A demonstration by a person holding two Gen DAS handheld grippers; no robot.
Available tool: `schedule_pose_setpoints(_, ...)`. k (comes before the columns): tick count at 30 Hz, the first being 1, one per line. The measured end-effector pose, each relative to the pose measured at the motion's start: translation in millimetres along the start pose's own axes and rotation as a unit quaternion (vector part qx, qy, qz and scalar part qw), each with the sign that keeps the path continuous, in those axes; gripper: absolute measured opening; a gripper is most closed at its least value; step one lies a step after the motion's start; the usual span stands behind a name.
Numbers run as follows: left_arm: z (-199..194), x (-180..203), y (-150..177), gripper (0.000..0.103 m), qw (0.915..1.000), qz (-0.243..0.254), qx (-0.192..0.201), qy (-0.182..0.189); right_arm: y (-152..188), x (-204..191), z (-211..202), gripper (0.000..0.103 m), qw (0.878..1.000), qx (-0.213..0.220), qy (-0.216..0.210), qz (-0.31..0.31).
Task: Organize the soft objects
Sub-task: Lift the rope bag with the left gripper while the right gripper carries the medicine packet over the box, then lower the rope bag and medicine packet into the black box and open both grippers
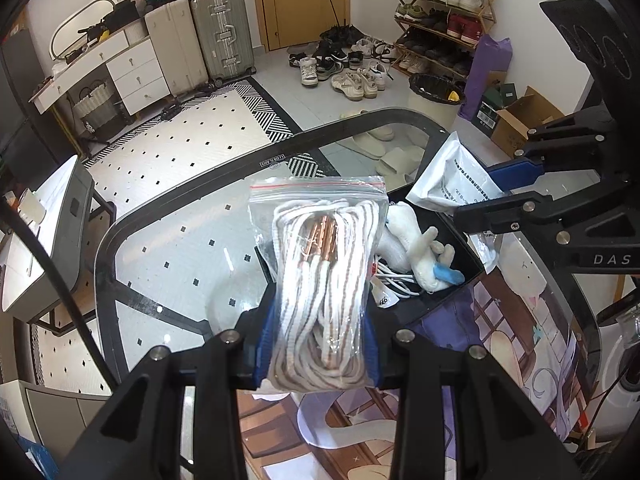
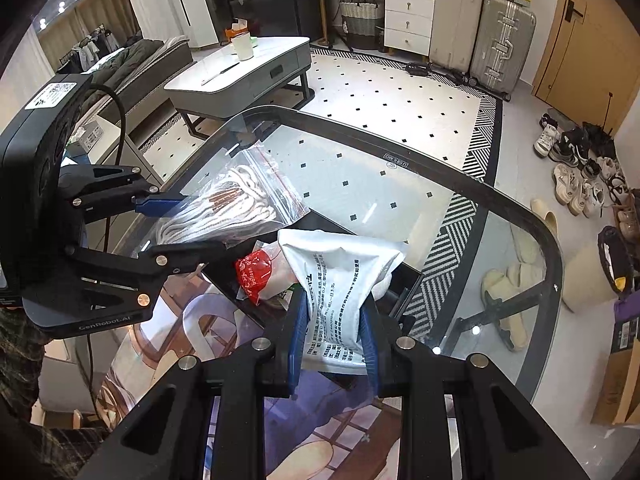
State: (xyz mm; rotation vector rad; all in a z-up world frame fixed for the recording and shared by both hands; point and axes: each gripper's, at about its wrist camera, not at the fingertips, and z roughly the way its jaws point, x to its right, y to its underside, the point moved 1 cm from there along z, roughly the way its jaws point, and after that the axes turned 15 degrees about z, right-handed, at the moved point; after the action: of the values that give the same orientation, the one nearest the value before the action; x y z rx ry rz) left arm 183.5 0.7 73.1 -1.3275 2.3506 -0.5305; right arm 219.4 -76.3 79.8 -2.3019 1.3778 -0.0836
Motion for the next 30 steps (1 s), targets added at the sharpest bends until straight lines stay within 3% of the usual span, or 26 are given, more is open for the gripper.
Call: schedule_pose_setpoints(30, 72.7, -0.9, -9.0, 0.035, 0.9983, -0.012, -0.041, 0.04, -16.4, 11.3, 79.7, 0.025, 0.998, -0.055, -0.007, 0.007)
